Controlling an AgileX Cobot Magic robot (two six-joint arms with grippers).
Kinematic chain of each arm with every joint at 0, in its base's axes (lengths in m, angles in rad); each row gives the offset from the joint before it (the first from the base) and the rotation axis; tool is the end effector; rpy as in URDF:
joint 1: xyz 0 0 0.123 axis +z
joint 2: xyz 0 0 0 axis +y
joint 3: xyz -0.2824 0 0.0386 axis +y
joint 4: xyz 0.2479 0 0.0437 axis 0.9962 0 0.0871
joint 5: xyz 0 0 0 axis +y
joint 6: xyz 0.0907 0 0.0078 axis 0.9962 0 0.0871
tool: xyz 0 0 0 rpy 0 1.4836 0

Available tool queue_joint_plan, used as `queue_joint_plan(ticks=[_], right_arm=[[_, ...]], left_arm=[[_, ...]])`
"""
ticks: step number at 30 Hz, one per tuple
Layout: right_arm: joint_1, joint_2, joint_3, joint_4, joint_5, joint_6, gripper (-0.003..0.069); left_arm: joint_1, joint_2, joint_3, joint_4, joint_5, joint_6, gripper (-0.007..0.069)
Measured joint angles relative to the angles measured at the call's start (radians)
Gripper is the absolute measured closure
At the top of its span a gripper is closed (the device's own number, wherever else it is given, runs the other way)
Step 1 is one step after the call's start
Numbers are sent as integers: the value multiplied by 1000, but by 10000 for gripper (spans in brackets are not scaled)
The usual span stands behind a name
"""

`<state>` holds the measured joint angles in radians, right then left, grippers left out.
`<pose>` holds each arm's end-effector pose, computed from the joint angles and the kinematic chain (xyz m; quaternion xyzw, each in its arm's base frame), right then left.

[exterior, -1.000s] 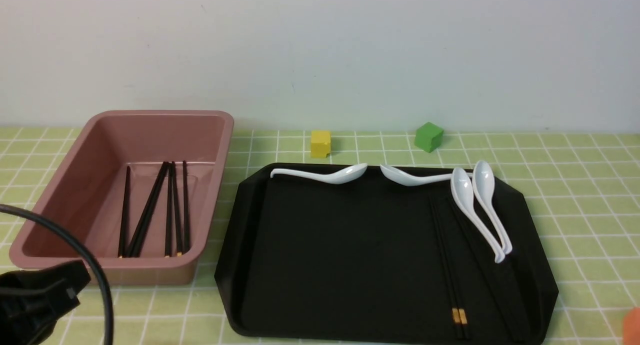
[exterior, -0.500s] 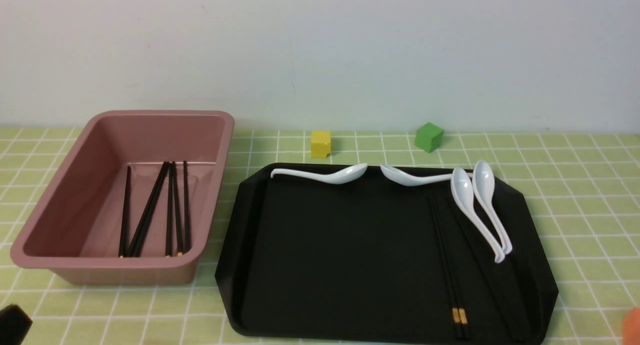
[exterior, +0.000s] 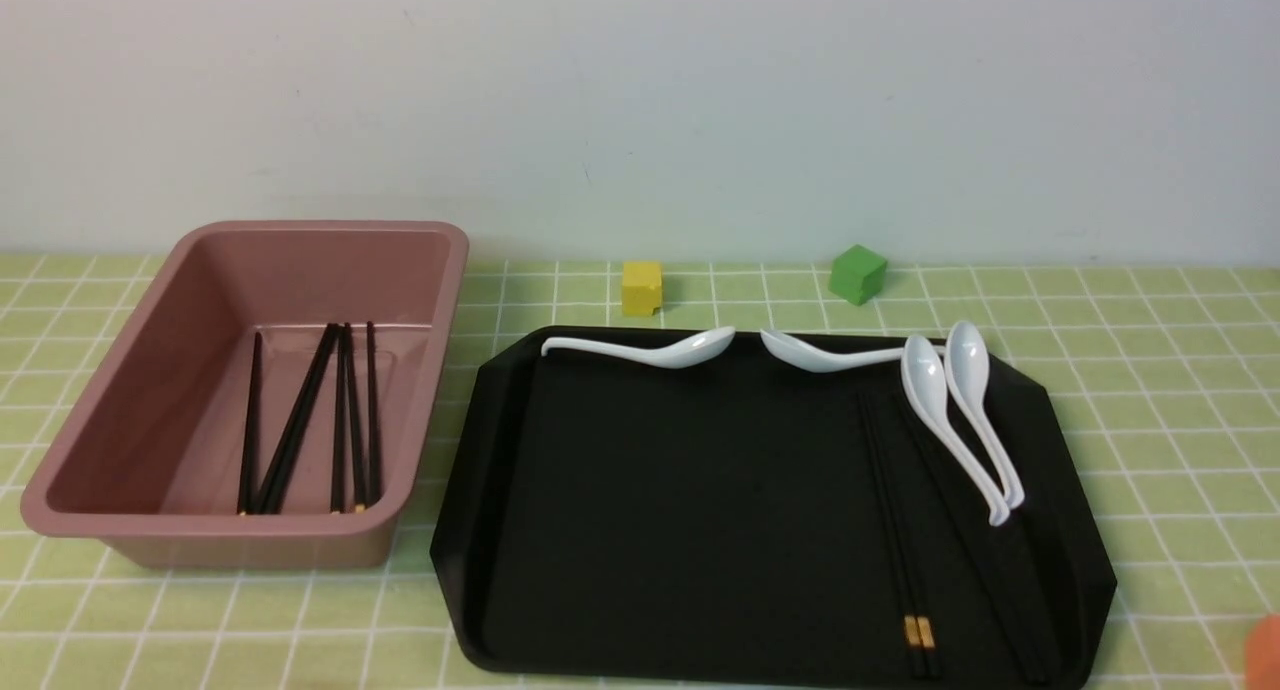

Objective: On green tablecloth take chopsticks from black tray and put them in box.

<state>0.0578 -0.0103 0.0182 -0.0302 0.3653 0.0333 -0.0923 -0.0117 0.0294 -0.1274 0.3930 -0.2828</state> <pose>0.0527 0.0021 0.1746 -0.0179 0.8004 0.0145 0.5990 0.0514 -0.0092 0.1688 -0.1104 0.8033 -0.1619 0.5625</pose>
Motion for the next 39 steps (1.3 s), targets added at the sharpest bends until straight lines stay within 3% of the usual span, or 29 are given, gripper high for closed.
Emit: queue_joint_plan(ticks=[39], right_arm=[[0, 0, 0, 0, 0, -2, 419]], left_arm=[[0, 0, 0, 0, 0, 0, 574]])
